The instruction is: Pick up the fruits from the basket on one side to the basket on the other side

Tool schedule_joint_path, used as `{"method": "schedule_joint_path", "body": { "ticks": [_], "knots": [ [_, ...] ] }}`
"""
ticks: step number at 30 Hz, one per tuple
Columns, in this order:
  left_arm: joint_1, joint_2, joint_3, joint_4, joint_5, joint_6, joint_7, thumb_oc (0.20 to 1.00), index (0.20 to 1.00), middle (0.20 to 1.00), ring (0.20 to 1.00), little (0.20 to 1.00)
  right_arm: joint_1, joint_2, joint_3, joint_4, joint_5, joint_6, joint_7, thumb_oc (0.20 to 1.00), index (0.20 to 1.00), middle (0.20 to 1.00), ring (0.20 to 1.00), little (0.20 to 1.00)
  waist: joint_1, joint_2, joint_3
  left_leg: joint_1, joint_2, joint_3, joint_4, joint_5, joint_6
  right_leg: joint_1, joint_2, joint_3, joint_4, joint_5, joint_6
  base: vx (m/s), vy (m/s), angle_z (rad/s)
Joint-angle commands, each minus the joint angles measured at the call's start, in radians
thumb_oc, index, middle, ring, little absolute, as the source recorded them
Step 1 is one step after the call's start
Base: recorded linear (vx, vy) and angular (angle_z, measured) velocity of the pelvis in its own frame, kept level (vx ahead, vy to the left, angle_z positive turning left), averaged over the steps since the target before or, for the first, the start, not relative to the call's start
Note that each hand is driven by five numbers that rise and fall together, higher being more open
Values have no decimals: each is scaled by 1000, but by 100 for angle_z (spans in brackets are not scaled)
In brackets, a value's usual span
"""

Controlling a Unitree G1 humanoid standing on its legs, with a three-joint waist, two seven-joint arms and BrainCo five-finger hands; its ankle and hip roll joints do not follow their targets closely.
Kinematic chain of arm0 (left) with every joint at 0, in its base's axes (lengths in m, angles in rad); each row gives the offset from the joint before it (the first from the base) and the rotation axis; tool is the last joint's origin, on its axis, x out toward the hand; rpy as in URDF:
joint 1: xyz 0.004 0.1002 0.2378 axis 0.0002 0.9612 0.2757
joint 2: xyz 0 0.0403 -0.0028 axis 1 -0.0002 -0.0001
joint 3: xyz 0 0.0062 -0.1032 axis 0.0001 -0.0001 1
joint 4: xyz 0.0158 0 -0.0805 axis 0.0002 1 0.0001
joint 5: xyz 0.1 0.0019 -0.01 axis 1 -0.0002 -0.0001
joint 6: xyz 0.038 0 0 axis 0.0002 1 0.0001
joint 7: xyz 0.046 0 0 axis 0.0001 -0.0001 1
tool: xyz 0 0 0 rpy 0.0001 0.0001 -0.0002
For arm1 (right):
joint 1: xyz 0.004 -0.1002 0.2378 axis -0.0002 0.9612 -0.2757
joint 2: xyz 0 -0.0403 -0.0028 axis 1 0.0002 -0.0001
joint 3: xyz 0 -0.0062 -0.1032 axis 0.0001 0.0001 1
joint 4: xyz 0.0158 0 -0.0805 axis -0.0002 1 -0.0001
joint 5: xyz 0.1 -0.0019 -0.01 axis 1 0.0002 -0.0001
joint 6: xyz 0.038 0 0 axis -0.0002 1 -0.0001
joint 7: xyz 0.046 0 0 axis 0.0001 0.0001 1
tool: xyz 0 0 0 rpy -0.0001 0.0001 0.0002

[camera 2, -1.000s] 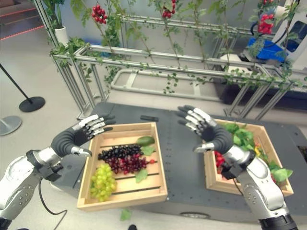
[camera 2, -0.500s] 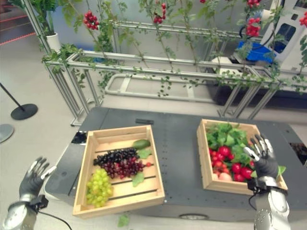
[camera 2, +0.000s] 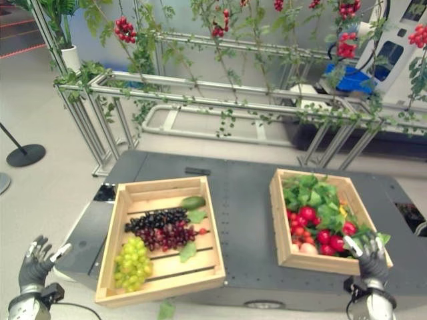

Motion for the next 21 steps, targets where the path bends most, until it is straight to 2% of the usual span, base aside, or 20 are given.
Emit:
{"method": "schedule_joint_path", "body": {
  "ticks": [1, 3, 9, 11, 21],
  "knots": [
    [-9, -50, -33, 77, 93, 13, 17, 1000, 1000, 1000, 1000, 1000, -35, -18, 37, 117, -42, 13, -15, 1000, 1000, 1000, 1000, 1000, 0, 42, 31, 89, 25, 41, 7, -103, -28, -18, 16, 0, 34, -14, 42, 0, 0, 0],
    [-12, -100, -86, 228, 169, 60, 23, 1000, 1000, 1000, 1000, 1000, -48, 26, 86, 314, -92, 64, -19, 1000, 1000, 1000, 1000, 1000, -2, 48, 31, 87, 23, 39, 7, -102, -26, -16, 16, 0, 33, -14, 41, 0, 0, 0],
    [-6, -166, -133, 342, 244, 128, -5, 1000, 1000, 1000, 1000, 1000, -34, 67, 137, 490, -233, 131, -35, 1000, 1000, 1000, 1000, 1000, -1, 55, 30, 92, 22, 37, 7, -103, -23, -13, 16, -3, 32, -13, 41, 0, 0, 0],
    [-12, -177, -139, 378, 252, 163, -19, 1000, 1000, 1000, 1000, 1000, -38, 88, 166, 512, -287, 161, -39, 1000, 1000, 1000, 1000, 1000, 2, 57, 29, 92, 21, 32, 7, -104, -22, -9, 14, -5, 32, -16, 39, 0, 0, 0],
    [-29, -195, -183, 363, 252, 179, -25, 1000, 1000, 1000, 1000, 1000, -66, 102, 210, 459, -298, 172, -47, 1000, 1000, 1000, 1000, 1000, 10, 58, 32, 91, 19, 30, 7, -102, -20, -8, 13, -6, 31, -14, 40, 0, 0, 0]
  ]
}}
